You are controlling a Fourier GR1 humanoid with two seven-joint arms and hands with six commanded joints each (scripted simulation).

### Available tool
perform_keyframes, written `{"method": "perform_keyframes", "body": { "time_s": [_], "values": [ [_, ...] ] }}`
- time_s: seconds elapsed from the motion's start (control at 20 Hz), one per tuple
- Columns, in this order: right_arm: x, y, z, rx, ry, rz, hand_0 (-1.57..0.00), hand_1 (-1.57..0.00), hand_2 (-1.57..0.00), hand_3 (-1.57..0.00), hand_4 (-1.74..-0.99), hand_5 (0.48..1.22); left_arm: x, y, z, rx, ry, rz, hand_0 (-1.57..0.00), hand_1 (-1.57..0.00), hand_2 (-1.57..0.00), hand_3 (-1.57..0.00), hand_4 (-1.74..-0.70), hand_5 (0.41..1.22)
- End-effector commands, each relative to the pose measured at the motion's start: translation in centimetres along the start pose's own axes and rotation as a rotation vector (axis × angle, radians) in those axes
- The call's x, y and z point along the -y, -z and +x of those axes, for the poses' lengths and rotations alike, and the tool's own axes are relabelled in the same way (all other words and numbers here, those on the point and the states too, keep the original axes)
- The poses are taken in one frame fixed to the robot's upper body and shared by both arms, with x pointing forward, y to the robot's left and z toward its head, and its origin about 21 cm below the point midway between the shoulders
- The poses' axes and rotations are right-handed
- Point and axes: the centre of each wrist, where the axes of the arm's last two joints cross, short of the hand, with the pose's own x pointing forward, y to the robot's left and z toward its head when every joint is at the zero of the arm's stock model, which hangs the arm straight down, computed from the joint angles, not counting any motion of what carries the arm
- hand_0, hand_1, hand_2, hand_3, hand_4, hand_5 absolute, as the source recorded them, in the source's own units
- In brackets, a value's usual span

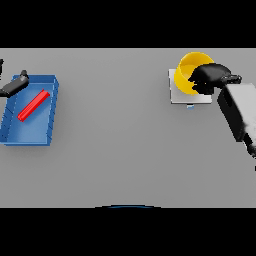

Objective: Pick up the red beaker and tilt it to pour out 1 green nut into yellow bowl. Pick up the yellow bowl and place it on the metallic measuring scale.

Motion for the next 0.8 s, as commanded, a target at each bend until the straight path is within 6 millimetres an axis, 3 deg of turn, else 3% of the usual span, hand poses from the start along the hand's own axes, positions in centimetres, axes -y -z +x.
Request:
{"method": "perform_keyframes", "body": {
  "time_s": [0.0, 0.05, 0.15, 0.3, 0.5, 0.75],
  "values": [
    [0.24, -0.02, -0.05, -0.009, 0.013, 0.007, -1.52, -1.35, -1.35, -0.91, -1.596, 1.134, 0.2, 0.21, -0.14, -0.009, 0.002, -0.006, 0.0, 0.0, 0.0, 0.0, -0.81, 0.745],
    [0.41, -0.06, -0.09, -0.018, 0.022, 0.009, -1.22, -1.08, -1.13, -0.82, -1.548, 1.053, 0.41, 0.38, -0.21, -0.015, 0.003, -0.004, 0.0, 0.0, 0.0, 0.0, -0.81, 0.744],
    [0.35, 0.12, -0.09, -0.009, 0.021, 0.027, -0.78, -0.69, -0.81, -0.71, -1.47, 0.928, 0.3, 0.42, -0.33, -0.009, 0.002, -0.003, 0.0, 0.0, 0.0, 0.0, -0.81, 0.745],
    [0.31, 0.07, -0.35, 0.003, 0.025, 0.041, -0.4, -0.35, -0.52, -0.6, -1.41, 0.821, 0.31, 0.73, -0.34, -0.006, 0.013, 0.0, 0.0, 0.0, 0.0, 0.0, -0.81, 0.738],
    [0.25, 0.36, -0.2, 0.02, -0.002, 0.061, -0.16, -0.14, -0.29, -0.47, -1.356, 0.755, 0.57, 0.78, -0.09, -0.014, -0.005, -0.004, 0.0, 0.0, 0.0, 0.0, -0.81, 0.736],
    [0.29, 0.53, -0.33, 0.02, -0.022, 0.089, -0.05, -0.05, -0.12, -0.35, -1.308, 0.733, 0.43, 0.64, 0.09, -0.005, -0.009, 0.001, 0.0, 0.0, 0.0, 0.0, -0.82, 0.734]
  ]
}}
